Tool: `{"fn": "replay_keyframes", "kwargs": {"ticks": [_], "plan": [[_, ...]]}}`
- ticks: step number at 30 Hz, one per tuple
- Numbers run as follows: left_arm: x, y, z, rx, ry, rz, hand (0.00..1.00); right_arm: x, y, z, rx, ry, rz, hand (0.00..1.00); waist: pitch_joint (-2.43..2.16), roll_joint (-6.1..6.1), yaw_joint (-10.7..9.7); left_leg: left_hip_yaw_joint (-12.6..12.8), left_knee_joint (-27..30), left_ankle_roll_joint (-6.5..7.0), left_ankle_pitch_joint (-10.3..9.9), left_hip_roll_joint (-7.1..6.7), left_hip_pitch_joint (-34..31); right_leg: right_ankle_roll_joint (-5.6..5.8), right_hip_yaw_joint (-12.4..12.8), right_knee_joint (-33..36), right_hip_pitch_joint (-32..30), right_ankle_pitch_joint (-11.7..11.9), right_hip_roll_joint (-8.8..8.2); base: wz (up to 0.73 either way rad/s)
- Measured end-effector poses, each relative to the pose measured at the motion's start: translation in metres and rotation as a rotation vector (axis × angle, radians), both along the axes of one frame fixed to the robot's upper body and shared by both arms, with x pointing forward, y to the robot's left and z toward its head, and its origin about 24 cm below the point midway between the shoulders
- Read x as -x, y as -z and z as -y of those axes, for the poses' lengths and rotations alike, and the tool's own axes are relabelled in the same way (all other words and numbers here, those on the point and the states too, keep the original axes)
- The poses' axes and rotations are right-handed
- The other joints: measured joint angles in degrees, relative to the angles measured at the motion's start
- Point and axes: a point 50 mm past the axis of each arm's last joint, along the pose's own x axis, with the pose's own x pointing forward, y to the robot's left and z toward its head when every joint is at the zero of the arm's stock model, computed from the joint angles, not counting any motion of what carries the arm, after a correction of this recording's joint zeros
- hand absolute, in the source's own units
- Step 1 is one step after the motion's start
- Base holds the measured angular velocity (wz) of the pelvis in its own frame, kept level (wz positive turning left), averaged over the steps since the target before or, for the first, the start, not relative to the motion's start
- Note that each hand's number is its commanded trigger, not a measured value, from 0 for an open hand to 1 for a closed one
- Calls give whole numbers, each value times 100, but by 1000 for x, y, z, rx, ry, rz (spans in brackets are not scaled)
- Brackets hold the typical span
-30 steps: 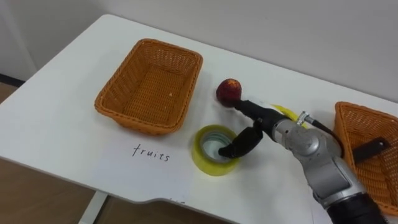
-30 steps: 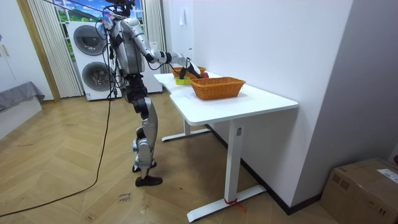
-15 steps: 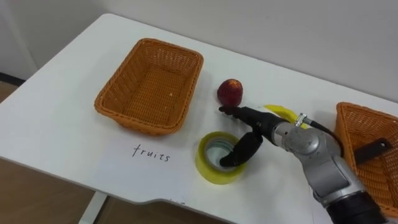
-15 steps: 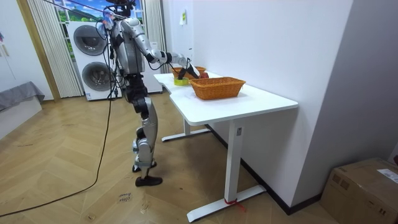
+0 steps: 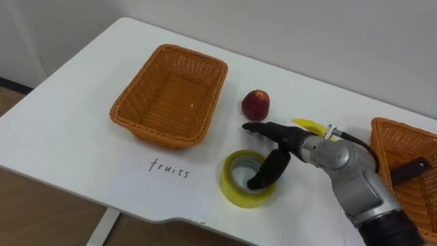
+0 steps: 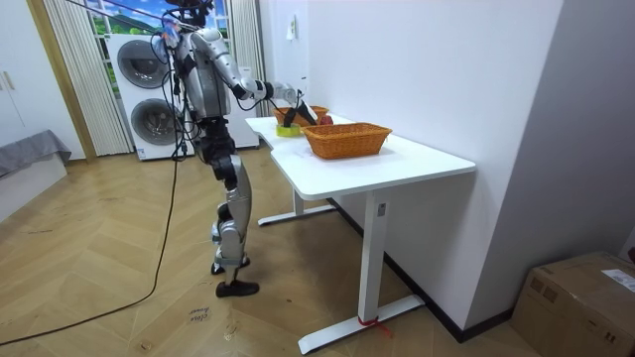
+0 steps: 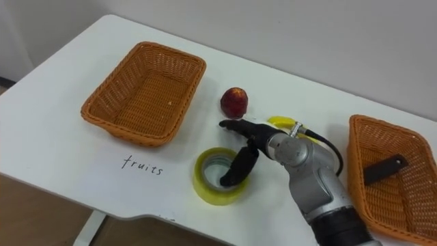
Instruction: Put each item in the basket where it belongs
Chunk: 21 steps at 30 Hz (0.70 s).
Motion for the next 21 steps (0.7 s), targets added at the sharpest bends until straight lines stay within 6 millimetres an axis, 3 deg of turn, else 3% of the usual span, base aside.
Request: {"fn": "replay_keyframes", "kwargs": {"ticks": [21], "plan": [[-1, 0, -2, -3, -1, -7, 0, -5, -10, 4, 70, -13, 49, 100, 16, -47, 10, 2, -91, 3, 0, 3, 10, 0, 32, -14, -26, 0, 12, 0]]}}
